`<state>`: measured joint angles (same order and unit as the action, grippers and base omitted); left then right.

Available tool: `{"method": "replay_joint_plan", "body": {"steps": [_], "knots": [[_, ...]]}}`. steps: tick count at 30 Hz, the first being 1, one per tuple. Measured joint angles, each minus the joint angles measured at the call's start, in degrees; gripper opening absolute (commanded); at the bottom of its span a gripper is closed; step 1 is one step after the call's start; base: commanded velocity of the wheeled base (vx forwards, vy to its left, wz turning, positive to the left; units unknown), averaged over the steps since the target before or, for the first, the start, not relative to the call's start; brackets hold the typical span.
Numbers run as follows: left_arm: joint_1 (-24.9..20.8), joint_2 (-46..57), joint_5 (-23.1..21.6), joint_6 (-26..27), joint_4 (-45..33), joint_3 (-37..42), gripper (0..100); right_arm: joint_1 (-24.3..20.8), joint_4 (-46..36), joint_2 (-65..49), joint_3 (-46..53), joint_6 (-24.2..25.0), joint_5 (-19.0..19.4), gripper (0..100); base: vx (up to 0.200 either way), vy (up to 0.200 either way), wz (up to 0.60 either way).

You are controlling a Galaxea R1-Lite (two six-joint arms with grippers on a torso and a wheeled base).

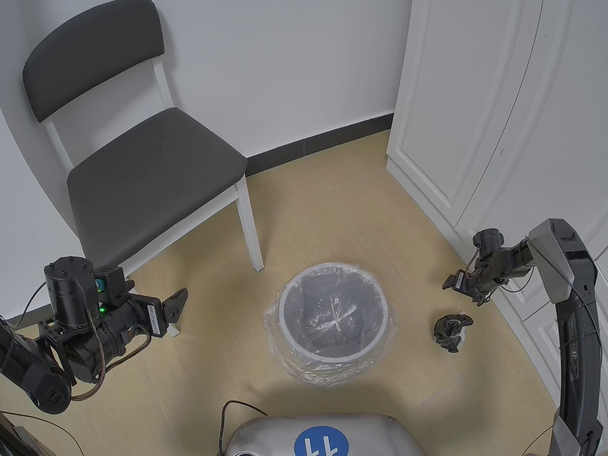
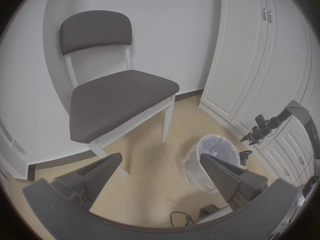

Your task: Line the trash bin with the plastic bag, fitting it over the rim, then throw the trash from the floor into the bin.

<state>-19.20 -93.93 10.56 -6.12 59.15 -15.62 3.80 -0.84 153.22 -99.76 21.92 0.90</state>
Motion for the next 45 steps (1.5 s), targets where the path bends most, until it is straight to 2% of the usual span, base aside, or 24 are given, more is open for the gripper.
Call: {"method": "replay_joint_plan", "body": {"steps": [3,8,25,35,45], "knots": [[-0.15,-0.39,0.02,0.0,0.05,0.02,100,-0.59,-3.86,2.57,-3.55,-0.13,-1.58,100,0.0,0.0,0.0],[-0.26,-0.83,0.04,-0.01,0.09,0.05,100,-1.5,-4.84,5.84,-5.73,-0.3,-3.85,100,0.0,0.0,0.0],[-0.22,-2.07,0.06,0.0,0.16,0.16,100,-1.27,-5.32,9.09,-8.33,-0.52,-4.46,100,0.0,0.0,0.0],[-0.85,-2.62,0.04,0.02,0.16,0.24,100,-0.96,-14.02,11.72,-13.97,-3.06,-4.6,100,0.0,0.0,0.0],[-1.02,-2.68,0.13,0.0,0.22,0.16,100,-0.85,-14.62,13.62,-14.82,-3.39,-4.6,100,0.0,0.0,0.0]]}}
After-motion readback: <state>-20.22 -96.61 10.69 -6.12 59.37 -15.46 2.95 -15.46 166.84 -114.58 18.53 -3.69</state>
